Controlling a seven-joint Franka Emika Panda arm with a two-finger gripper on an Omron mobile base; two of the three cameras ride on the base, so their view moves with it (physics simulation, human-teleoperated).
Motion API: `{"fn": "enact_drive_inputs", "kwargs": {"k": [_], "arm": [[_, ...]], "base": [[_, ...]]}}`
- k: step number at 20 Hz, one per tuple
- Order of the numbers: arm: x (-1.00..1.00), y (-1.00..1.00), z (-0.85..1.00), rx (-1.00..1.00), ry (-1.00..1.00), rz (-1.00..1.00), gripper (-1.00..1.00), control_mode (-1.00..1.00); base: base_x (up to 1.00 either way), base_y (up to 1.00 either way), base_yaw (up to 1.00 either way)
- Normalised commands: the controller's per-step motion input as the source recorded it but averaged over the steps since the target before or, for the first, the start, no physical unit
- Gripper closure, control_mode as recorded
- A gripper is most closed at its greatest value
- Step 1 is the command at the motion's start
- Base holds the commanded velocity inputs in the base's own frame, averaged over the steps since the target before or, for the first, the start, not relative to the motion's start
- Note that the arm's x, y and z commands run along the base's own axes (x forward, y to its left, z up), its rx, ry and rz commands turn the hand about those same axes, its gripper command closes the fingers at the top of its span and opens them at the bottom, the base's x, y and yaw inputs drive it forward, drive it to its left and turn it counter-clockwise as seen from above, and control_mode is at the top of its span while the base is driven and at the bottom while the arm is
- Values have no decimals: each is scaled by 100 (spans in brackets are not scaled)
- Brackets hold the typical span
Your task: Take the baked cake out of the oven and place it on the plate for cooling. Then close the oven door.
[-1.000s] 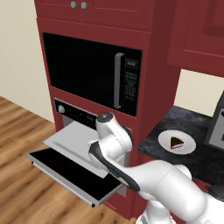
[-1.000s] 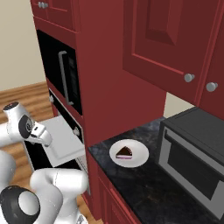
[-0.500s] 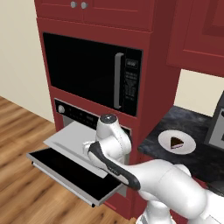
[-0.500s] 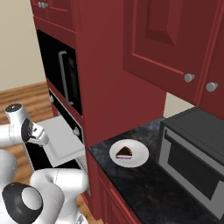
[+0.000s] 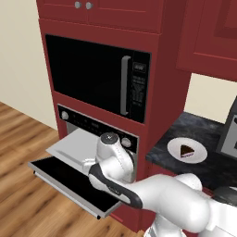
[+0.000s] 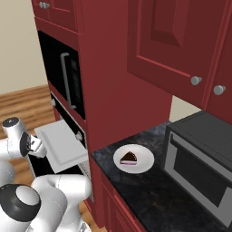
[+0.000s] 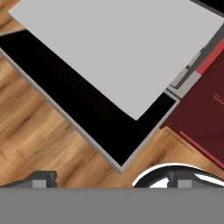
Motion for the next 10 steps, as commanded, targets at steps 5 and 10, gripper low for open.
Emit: {"fn": "enact_drive_inputs", "kwargs": {"k": [5,10], "arm": [[0,6,-7,7,0,-15,-100,-100],[10,4,-14,10,0,-17,-100,-100]], "base": [[0,0,0],[0,0,0]]}}
